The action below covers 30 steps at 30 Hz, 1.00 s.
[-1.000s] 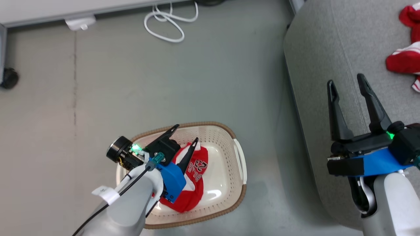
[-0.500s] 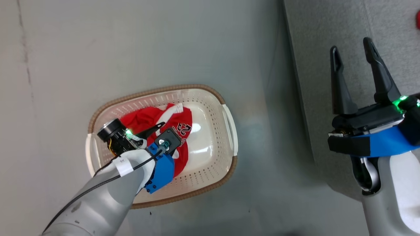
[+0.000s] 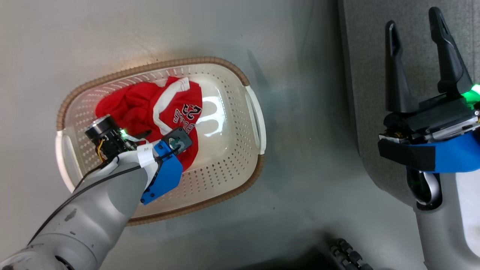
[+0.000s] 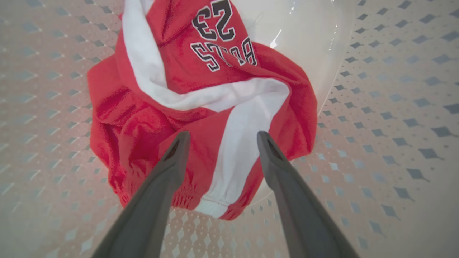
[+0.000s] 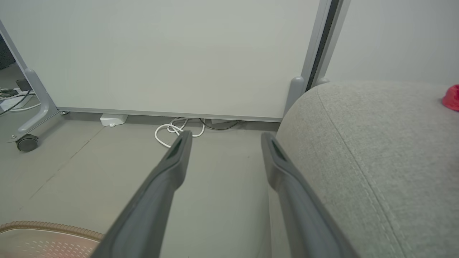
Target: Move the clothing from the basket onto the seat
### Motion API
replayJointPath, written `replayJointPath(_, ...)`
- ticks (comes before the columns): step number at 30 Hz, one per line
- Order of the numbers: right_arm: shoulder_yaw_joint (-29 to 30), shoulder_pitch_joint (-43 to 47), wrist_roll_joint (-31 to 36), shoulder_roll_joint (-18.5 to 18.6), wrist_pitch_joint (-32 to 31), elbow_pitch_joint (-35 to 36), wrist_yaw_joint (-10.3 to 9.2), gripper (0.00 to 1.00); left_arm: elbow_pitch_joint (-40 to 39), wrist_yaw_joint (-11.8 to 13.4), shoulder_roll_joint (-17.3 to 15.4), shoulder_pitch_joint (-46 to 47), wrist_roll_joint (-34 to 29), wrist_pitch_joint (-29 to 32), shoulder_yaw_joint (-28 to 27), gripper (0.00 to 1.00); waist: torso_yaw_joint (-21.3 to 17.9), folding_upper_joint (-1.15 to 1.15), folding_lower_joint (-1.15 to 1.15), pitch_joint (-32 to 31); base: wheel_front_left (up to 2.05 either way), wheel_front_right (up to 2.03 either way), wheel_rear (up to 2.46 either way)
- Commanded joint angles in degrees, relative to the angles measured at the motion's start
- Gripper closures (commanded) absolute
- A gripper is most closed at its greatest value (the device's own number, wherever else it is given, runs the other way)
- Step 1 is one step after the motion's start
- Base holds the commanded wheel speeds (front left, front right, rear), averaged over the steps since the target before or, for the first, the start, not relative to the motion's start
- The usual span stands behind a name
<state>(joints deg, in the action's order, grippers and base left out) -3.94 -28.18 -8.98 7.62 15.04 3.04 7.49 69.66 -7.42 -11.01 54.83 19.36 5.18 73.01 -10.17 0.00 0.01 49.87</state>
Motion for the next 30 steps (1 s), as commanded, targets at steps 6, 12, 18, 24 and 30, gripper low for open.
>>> replayJointPath(6, 0.82, -1.4, 0.46, -0.2, 0.22, 2.56, 0.02, 0.0, -0.24, -0.07, -1.46, 3.47, -3.16, 4.49, 0.47, 0.0, -1.34, 0.0, -0.01, 5.99, 0.0, 0.0, 0.0)
replayJointPath(12, 1.31, -0.96, 0.91, -0.47, 0.22, 5.11, 0.01, 0.0, 0.27, -0.07, -2.11, 5.43, -6.08, 7.39, 0.49, 0.0, -1.86, 0.0, -0.01, 9.05, 0.0, 0.0, 0.0)
replayJointPath(18, 2.22, 0.14, 1.16, -0.2, 0.22, 7.09, 0.01, 0.0, 0.84, -0.07, -2.01, 6.59, -5.83, 6.92, 0.5, 0.0, -2.08, 0.0, -0.01, 11.03, 0.0, 0.0, 0.0)
replayJointPath(24, 2.84, 1.04, 1.46, 0.0, 0.22, 8.31, 0.02, 0.0, 1.45, -0.08, -1.6, 6.59, -6.22, 5.89, 0.5, 0.0, -2.06, 0.0, -0.01, 11.72, 0.0, 0.0, 0.0)
replayJointPath(30, 3.18, 1.12, 1.64, 0.07, 0.22, 8.81, 0.01, 0.0, 1.81, -0.13, -0.88, 6.78, -6.79, 5.01, 0.52, 1.0, -2.02, 0.0, -0.01, 11.9, 0.0, 0.0, 0.0)
